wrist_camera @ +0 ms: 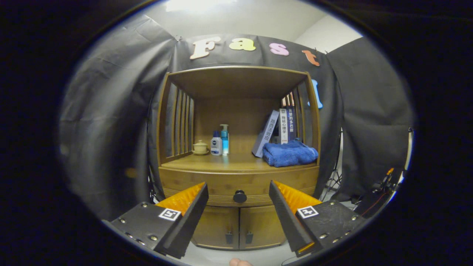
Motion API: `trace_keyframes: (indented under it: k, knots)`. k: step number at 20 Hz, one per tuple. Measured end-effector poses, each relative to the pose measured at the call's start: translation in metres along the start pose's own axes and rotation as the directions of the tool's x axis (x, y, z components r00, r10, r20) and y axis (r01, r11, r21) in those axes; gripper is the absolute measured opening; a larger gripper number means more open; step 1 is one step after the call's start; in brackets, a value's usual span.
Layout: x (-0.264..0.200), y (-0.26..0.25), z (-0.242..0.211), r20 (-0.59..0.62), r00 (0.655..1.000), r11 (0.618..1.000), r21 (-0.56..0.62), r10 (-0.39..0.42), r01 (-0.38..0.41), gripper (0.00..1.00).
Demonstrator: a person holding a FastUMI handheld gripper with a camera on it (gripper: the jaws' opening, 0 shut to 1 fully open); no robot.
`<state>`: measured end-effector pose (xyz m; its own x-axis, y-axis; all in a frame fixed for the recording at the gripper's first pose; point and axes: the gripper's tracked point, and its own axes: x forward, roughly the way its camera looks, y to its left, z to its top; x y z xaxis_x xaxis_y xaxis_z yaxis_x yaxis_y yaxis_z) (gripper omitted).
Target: Pull open the drawer, take out the items inside it, and place them on the countertop above the cabinet.
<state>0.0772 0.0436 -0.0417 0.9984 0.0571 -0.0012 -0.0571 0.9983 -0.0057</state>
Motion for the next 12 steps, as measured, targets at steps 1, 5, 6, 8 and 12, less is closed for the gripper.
trace_keyframes:
  k: [1, 5, 6, 8, 12]
  knots:
    - [0.015, -0.003, -0.009, -0.018, 1.000, 1.000, -0.001, -0.002, 0.002, 0.99]
    - [0.074, -0.011, -0.035, -0.056, 0.998, 1.000, 0.008, -0.012, 0.013, 0.99]
    - [0.086, -0.012, -0.044, -0.067, 0.998, 1.000, 0.006, -0.021, 0.021, 0.99]
    - [0.107, -0.012, -0.061, -0.093, 0.995, 1.000, 0.015, -0.023, 0.025, 0.99]
    - [0.139, -0.007, -0.086, -0.125, 0.992, 0.999, 0.041, -0.021, 0.026, 0.98]
